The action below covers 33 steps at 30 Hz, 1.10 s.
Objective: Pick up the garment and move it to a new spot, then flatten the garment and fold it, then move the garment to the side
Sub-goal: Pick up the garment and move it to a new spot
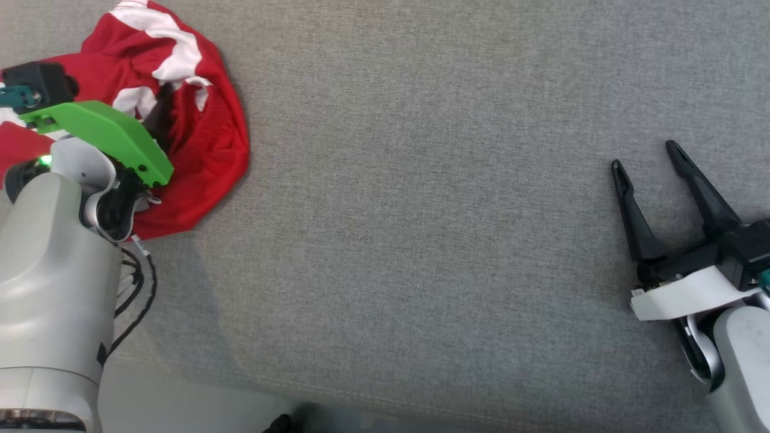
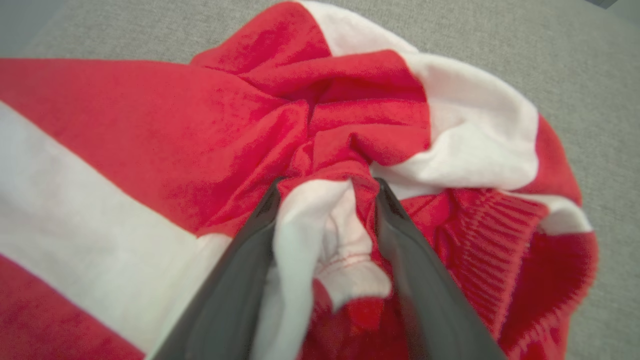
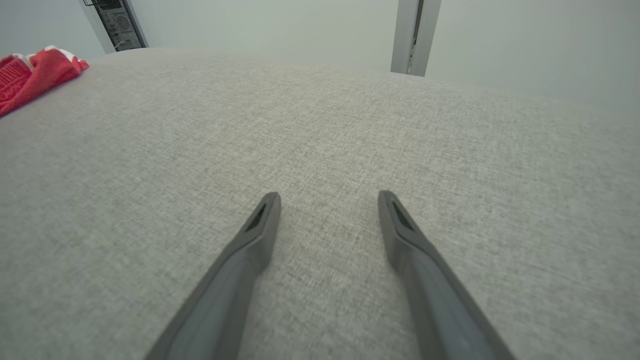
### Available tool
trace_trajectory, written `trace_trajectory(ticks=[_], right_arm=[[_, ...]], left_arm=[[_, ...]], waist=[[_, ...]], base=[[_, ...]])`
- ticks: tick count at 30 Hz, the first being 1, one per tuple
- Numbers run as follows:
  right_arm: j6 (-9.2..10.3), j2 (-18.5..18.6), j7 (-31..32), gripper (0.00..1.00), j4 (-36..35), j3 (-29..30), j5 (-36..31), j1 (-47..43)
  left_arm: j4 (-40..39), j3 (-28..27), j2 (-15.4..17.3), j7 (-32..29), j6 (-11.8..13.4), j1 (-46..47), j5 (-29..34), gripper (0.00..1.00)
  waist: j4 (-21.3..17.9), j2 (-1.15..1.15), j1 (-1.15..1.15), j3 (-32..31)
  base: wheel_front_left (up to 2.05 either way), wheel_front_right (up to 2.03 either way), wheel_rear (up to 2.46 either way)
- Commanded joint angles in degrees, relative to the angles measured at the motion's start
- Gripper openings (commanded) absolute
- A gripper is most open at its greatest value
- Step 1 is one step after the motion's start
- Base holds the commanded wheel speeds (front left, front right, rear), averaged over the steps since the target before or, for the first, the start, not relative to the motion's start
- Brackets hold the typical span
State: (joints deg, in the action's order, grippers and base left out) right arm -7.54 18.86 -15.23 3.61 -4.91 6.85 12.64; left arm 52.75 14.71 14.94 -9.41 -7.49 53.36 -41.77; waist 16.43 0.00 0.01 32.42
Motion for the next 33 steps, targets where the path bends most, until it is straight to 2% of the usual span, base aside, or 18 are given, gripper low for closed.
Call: trace_trajectory(ticks=[1, 8, 15, 20, 25, 29, 33], right_arm=[[0.11, -0.07, 0.18, 1.0, 1.79, -0.08, 0.0, 0.48], [0.1, -2.28, 0.17, 1.0, 2.45, -0.72, 0.54, 1.16], [0.1, -6.24, 0.1, 1.0, 3.59, -1.58, 1.39, 0.39], [0.1, -9.48, 0.1, 1.0, 4.59, -1.84, 2.22, -0.95], [0.1, -12.07, 0.1, 1.0, 4.94, -1.48, 2.73, -2.27], [0.1, -13.5, 0.1, 1.0, 4.82, -1.21, 2.96, -3.18], [0.1, -14.22, 0.1, 1.0, 4.54, -0.77, 3.2, -3.41]], left_arm=[[1.18, 0.8, 0.82, 1.78, 0.06, 0.34, 0.81, 0.0], [1.18, 4.81, 4.22, 12.74, 0.06, 2.5, 2.08, 0.0], [-4.19, 10.49, 9.09, 17.13, 0.06, 3.13, 2.17, 0.0], [-11.88, 14.9, 13.59, 15.92, 0.06, 3.02, 1.23, 0.0], [-21.4, 17.84, 17.96, 13.01, 0.06, 1.84, 0.13, 0.0], [-28.83, 19.31, 20.39, 9.99, 0.06, 0.59, -0.83, 0.0], [-35.32, 20.89, 21.17, 6.87, 0.08, -0.34, -1.34, 0.0]], waist=[[-0.66, 0.0, -0.01, 0.39], [-2.11, 0.0, -0.01, -3.05], [-5.33, 0.0, -0.01, -10.41], [-9.49, 0.0, -0.01, -16.16], [-15.38, 0.0, -0.01, -20.94], [-20.56, 0.0, -0.01, -23.0], [-25.49, 0.0, -0.01, -23.61]], base=[[0.0, 0.0, 0.0], [0.0, 0.0, 0.0], [0.0, 0.0, 0.0], [0.0, 0.0, 0.0], [0.0, 0.0, 0.0], [0.0, 0.0, 0.0], [0.0, 0.0, 0.0]])
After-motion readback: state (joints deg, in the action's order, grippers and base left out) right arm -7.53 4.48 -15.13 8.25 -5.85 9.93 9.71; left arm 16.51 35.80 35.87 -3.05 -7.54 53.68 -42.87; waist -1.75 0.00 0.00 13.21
